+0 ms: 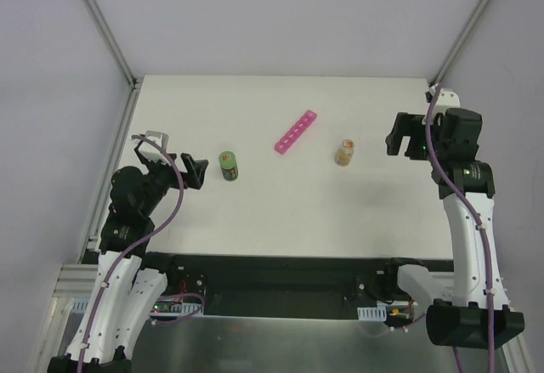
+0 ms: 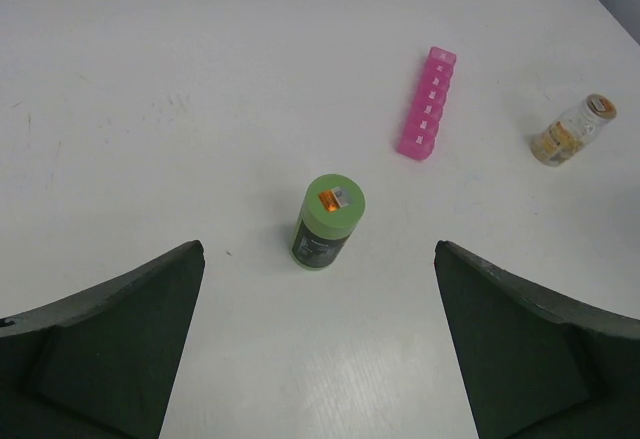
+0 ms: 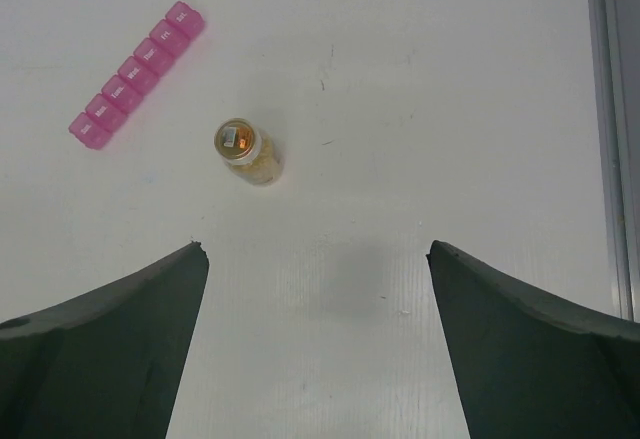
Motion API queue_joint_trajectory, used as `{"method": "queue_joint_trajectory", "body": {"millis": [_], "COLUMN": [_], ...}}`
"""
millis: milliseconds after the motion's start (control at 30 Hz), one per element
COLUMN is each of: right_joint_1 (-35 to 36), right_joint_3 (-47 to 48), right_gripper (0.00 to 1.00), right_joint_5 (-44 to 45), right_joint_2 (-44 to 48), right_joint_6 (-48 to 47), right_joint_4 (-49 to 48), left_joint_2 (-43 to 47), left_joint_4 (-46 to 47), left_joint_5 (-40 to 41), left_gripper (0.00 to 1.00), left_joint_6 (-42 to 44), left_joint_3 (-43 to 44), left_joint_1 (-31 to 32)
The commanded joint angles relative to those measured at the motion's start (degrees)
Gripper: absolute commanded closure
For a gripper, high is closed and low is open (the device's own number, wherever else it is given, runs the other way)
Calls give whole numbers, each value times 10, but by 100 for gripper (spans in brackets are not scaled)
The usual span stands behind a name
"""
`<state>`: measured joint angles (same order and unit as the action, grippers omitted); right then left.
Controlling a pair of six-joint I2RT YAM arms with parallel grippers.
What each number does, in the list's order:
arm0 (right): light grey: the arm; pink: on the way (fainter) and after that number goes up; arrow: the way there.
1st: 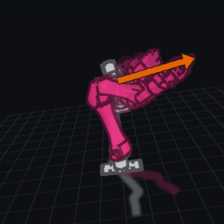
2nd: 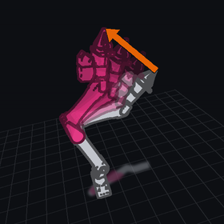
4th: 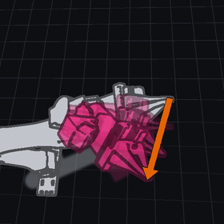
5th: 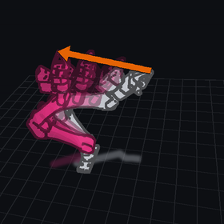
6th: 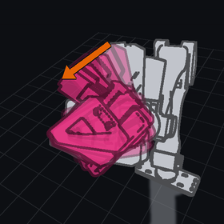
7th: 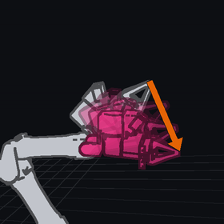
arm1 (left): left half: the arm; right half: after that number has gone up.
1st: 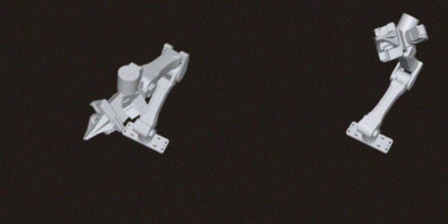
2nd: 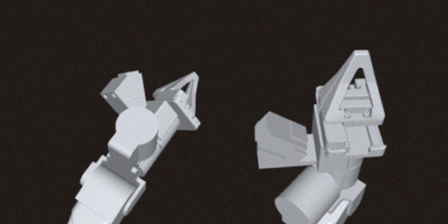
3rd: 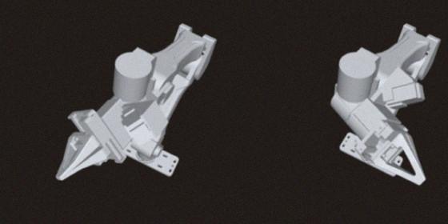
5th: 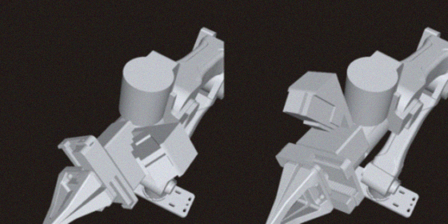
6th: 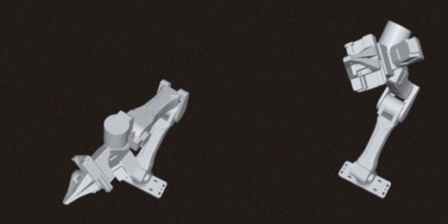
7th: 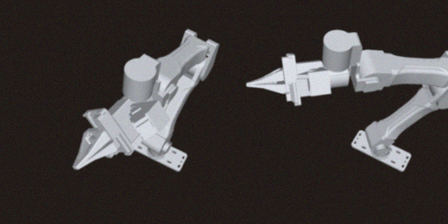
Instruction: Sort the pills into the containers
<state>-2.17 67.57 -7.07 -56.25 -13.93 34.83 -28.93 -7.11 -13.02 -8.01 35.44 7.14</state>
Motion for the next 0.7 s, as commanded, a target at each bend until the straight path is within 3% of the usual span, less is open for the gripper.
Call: {"method": "queue_joint_trajectory", "body": {"millis": [0, 100, 367, 467, 500, 667], "right_joint_1": [-2, -2, 22, 50, 50, 47], "right_joint_3": [34, 41, 41, 41, 35, -6], "right_gripper": [4, 4, 4, 4, 4, 4], "right_joint_5": [-2, -52, -322, -327, -333, -330], "right_joint_2": [-6, -8, -8, -25, -27, -22], "right_joint_6": [-6, -60, -265, -302, -310, -289], "right_joint_4": [1, 16, 91, 120, 125, 82], "left_joint_2": [2, -8, -129, -205, -254, -443], "left_joint_4": [8, 2, -47, -82, -110, -199], "left_joint_5": [-27, -49, -151, -90, -62, 37], "left_gripper": [1, 1, 1, 1, 1, 1], "left_joint_6": [-9, -25, -79, -49, -36, 49], "left_joint_3": [1, 13, 122, 189, 211, 377], "left_joint_1": [1, 0, 15, 61, 106, 186]}}
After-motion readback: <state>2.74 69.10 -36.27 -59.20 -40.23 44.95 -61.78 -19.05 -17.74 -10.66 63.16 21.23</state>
